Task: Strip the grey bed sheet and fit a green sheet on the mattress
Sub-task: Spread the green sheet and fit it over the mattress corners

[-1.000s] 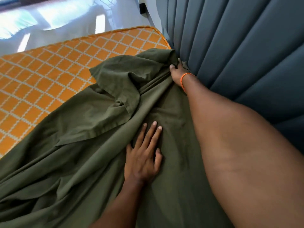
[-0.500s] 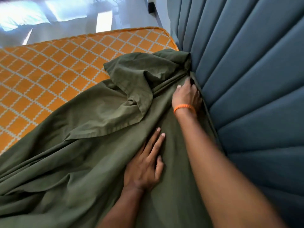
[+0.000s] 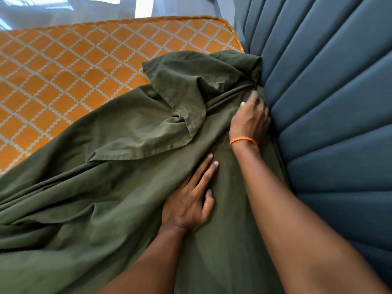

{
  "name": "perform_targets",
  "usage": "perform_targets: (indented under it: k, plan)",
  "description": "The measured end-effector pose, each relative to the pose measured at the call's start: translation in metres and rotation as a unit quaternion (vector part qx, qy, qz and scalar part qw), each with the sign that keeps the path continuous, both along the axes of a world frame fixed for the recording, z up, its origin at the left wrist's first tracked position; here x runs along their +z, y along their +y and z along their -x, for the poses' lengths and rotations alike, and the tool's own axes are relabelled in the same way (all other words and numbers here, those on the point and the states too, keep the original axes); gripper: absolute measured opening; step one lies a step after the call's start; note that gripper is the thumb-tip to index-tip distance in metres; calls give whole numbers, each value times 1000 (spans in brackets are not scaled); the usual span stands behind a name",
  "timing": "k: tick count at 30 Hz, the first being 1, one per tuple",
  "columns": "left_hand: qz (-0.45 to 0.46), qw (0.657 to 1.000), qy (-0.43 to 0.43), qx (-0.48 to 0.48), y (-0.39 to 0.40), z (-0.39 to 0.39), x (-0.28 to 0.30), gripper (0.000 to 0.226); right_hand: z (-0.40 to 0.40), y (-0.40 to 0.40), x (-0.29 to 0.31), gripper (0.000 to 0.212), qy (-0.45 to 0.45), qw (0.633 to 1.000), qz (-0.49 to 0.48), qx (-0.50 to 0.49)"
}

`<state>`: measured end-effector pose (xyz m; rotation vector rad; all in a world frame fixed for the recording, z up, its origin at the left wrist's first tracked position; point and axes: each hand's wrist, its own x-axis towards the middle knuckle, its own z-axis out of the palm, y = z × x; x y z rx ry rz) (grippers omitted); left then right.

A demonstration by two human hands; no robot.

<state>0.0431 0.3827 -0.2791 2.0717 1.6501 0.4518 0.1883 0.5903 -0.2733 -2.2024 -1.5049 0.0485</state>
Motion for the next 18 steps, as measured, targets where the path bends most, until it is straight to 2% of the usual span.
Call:
perform_targets:
  k: [2,3,4,6,8,9,11,12,13,15,18]
  plan:
    - [1,1000,-2,-4,0,0,0,78,15,4,14,56,-28,986,-110,124]
    - [3,1000,-2,-2,0,1,0,78,25,9,27,68,-23,972,-110,205]
    - [4,1000,-1,1,0,1,0,78,37,15,41,79,-29,956,-69,283]
    - [7,1000,3,5,1,0,0,78,57,36,62,91,-80,910,111,391]
    - [8,1000,9,7,1,0,0,79,71,53,69,86,-140,857,265,419]
    - [13,1000,9,7,1,0,1,79,78,59,65,74,-151,849,287,418]
    - [24,1000,2,8,2,2,3,79,91,73,59,35,-152,867,241,409]
    - [28,1000,-2,7,1,2,4,80,95,80,56,23,-139,879,224,396]
    - [30,1000,-4,4,2,3,4,80,98,89,54,20,-100,895,216,378]
    - [30,999,-10,1,1,3,2,81,102,107,52,19,32,924,194,327]
    - [28,1000,-10,-2,3,5,1,83,115,138,55,17,151,942,103,281]
